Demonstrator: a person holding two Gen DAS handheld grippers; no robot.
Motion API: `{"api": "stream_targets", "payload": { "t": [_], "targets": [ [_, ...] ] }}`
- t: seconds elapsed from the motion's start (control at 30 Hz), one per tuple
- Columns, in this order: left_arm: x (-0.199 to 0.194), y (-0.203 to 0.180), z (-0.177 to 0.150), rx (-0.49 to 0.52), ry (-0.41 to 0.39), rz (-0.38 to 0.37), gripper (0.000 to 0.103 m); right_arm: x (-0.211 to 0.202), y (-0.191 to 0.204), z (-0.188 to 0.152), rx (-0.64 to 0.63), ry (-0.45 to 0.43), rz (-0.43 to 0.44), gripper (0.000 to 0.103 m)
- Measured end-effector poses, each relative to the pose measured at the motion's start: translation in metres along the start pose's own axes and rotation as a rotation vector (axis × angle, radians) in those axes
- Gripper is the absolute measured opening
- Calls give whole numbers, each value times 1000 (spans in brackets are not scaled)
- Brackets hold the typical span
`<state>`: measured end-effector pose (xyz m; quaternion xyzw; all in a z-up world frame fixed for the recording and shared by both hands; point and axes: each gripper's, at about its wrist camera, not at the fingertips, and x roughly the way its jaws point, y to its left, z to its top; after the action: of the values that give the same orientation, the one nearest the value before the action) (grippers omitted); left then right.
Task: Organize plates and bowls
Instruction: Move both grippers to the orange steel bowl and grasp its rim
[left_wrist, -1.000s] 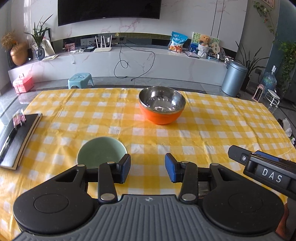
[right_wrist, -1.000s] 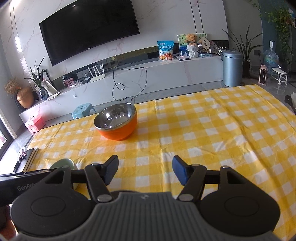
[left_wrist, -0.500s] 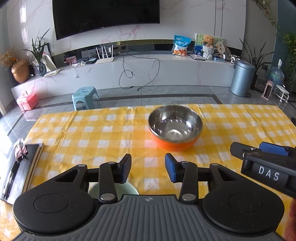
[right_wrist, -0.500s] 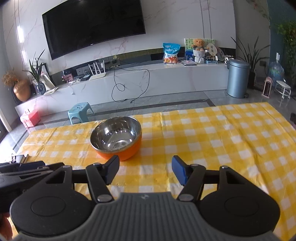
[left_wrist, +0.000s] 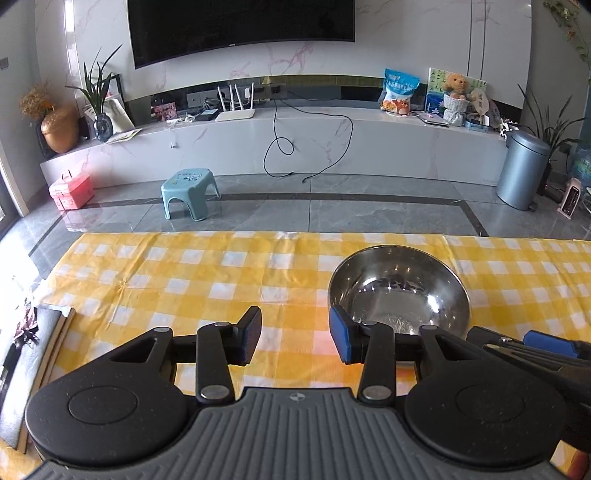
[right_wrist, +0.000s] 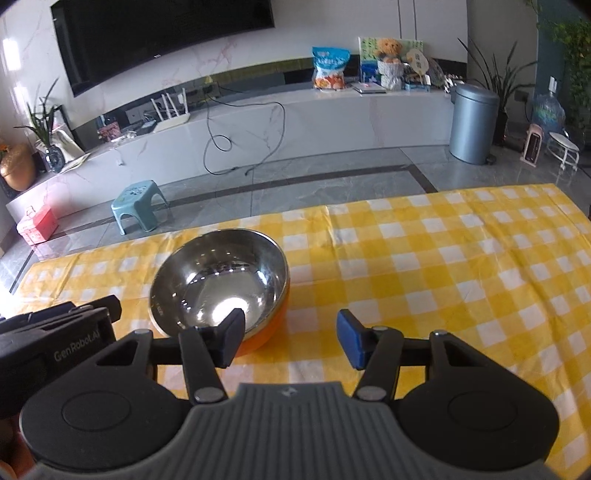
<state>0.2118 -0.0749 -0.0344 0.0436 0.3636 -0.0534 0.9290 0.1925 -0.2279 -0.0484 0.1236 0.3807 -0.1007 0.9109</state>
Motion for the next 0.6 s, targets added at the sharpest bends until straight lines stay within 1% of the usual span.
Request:
{"api": "stream_targets", "payload": {
  "t": [0.17, 0.27, 0.3, 0.33, 0.43, 0.5, 0.57, 0.6],
  "targets": [
    [21, -3, 3, -9, 33, 1, 48, 22, -3, 6, 20, 40, 10, 54],
    [31, -4, 2, -31, 59, -24, 48, 31, -4, 6, 37, 62, 13, 50],
    [35, -5, 2, -35, 70, -25, 48, 34, -5, 6, 47, 67, 19, 47],
    [38, -5, 2, -35, 76, -23, 48, 36, -6, 7, 51, 73, 25, 46],
    [42, -6, 2, -40, 79, -33, 48, 41, -4, 9, 48, 86, 38, 41],
    [43, -9, 2, -38, 86, -45, 37, 43, -2, 9, 47, 97, 51, 36],
    [45, -12, 2, -38, 94, -59, 31, 47, -2, 10, 57, 104, 70, 31],
    [46, -12, 2, -46, 97, -66, 24, 48, -2, 10, 62, 105, 76, 26]
  ]
}}
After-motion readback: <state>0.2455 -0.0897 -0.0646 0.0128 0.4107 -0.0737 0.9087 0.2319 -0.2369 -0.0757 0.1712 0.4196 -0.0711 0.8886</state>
